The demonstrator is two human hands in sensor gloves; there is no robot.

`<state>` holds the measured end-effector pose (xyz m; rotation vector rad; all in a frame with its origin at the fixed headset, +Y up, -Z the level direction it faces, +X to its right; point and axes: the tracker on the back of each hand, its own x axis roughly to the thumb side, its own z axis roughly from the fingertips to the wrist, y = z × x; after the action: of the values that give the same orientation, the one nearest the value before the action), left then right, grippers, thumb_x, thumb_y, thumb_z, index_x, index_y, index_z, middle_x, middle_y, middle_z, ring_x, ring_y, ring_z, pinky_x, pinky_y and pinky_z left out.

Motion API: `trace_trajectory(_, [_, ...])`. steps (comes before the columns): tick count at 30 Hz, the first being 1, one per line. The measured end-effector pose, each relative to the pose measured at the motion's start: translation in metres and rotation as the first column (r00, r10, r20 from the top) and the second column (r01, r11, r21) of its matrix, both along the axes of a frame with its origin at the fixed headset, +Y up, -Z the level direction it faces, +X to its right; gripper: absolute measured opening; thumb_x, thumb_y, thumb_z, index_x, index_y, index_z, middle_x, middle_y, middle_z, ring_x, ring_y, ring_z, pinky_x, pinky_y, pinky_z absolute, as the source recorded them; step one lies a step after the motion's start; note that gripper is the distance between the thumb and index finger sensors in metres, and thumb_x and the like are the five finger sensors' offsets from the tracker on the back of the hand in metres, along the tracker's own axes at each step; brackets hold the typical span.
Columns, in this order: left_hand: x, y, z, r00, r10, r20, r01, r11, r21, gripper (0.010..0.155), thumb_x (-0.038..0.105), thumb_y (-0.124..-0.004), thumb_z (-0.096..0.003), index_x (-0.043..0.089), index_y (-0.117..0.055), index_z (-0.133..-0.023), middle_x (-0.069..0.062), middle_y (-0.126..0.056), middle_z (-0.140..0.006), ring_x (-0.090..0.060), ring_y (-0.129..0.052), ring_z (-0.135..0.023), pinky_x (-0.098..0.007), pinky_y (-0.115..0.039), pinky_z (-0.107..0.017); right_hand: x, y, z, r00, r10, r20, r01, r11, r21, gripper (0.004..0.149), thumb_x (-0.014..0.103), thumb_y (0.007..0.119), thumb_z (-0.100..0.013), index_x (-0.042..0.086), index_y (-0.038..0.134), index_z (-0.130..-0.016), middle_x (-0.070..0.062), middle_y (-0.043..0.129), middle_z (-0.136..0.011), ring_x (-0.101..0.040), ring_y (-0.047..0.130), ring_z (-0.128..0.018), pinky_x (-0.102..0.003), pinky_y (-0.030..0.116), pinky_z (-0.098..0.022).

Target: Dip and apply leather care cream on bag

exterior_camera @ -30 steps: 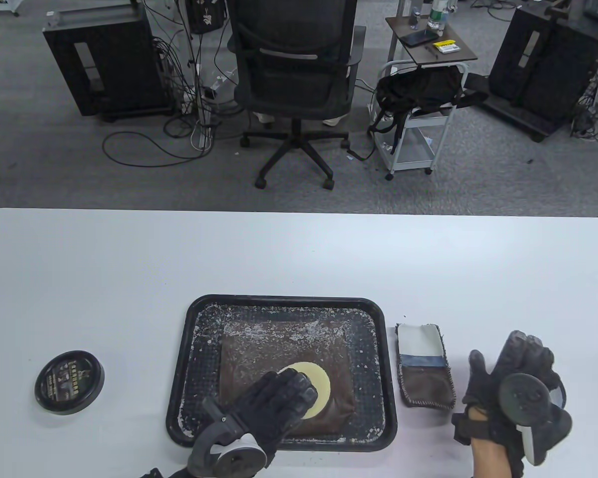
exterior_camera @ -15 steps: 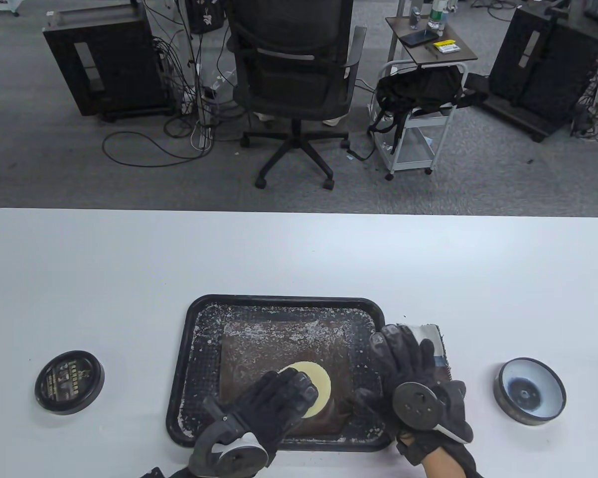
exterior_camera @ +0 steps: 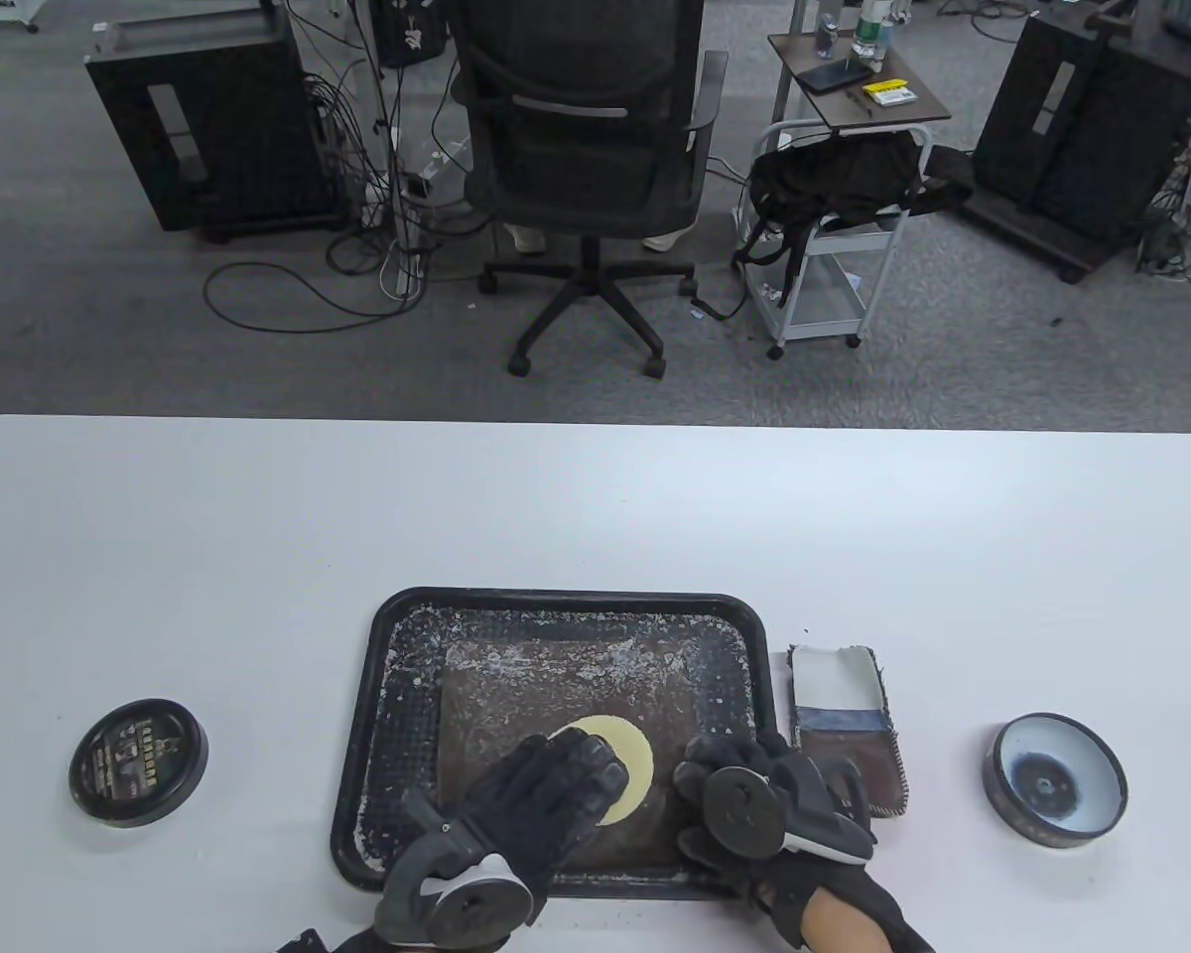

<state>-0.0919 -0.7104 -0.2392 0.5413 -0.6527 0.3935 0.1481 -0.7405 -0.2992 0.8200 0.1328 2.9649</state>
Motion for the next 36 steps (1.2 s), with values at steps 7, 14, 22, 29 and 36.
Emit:
trace_trajectory(7, [0.0, -0.004, -0.01, 0.997, -0.048, -0.053, 0.044, 0.996, -0.082, 0.051, 0.039, -0.082, -0.0384, 0.035, -0.077, -0.089, 0.004, -0.085, -0.094, -0.024, -0.091, -0.085, -0.04, -0.08, -0.063, -0.006, -0.012, -0.004, 0.998, 0.068, 0.007, -0.068, 0.997, -0.028, 0.054, 0.04, 0.087, -0.037, 0.017, 0.085, -0.085, -0.008, 0.083, -0.092, -0.037, 0.086, -0.082, -0.061, 0.064, -0.065])
trace_trajectory(14, [0.014, -0.007, -0.029, 0.987, -0.144, -0.077, 0.127, 0.973, -0.192, 0.052, 0.04, -0.082, -0.0394, 0.036, -0.075, -0.09, 0.004, -0.083, -0.095, -0.023, -0.089, -0.087, -0.04, -0.078, -0.065, -0.009, -0.013, -0.005, 0.998, 0.059, 0.027, -0.058, 0.997, -0.042, 0.052, 0.04, 0.085, -0.038, 0.015, 0.087, -0.083, -0.009, 0.083, -0.091, -0.038, 0.086, -0.081, -0.06, 0.065, -0.064])
trace_trajectory(22, [0.046, 0.002, -0.053, 0.957, -0.28, -0.08, 0.247, 0.925, -0.288, 0.052, 0.04, -0.082, -0.0394, 0.036, -0.075, -0.091, 0.005, -0.083, -0.096, -0.022, -0.088, -0.088, -0.04, -0.078, -0.065, -0.008, -0.013, -0.006, 0.998, 0.053, 0.043, -0.05, 0.996, -0.067, 0.051, 0.038, 0.084, -0.039, 0.016, 0.087, -0.085, -0.007, 0.082, -0.093, -0.038, 0.086, -0.081, -0.056, 0.07, -0.063])
trace_trajectory(29, [0.087, 0.012, -0.086, 0.971, -0.217, -0.101, 0.178, 0.936, -0.303, 0.052, 0.04, -0.082, -0.0393, 0.037, -0.074, -0.091, 0.007, -0.081, -0.097, -0.021, -0.085, -0.09, -0.039, -0.076, -0.067, -0.005, -0.011, -0.007, 0.998, 0.033, 0.046, -0.03, 0.997, -0.067, 0.05, 0.038, 0.084, -0.039, 0.016, 0.091, -0.083, -0.007, 0.086, -0.091, -0.035, 0.092, -0.078, -0.054, 0.074, -0.06])
trace_trajectory(36, [0.114, 0.006, -0.122, 0.962, -0.182, -0.201, 0.104, 0.933, -0.344, 0.053, 0.039, -0.082, -0.0396, 0.038, -0.073, -0.091, 0.007, -0.079, -0.099, -0.021, -0.082, -0.092, -0.04, -0.073, -0.068, -0.006, -0.01, -0.007, 0.999, 0.034, 0.041, -0.032, 0.998, -0.051, 0.049, 0.039, 0.084, -0.038, 0.016, 0.094, -0.08, -0.007, 0.09, -0.087, -0.034, 0.096, -0.075, -0.052, 0.076, -0.059])
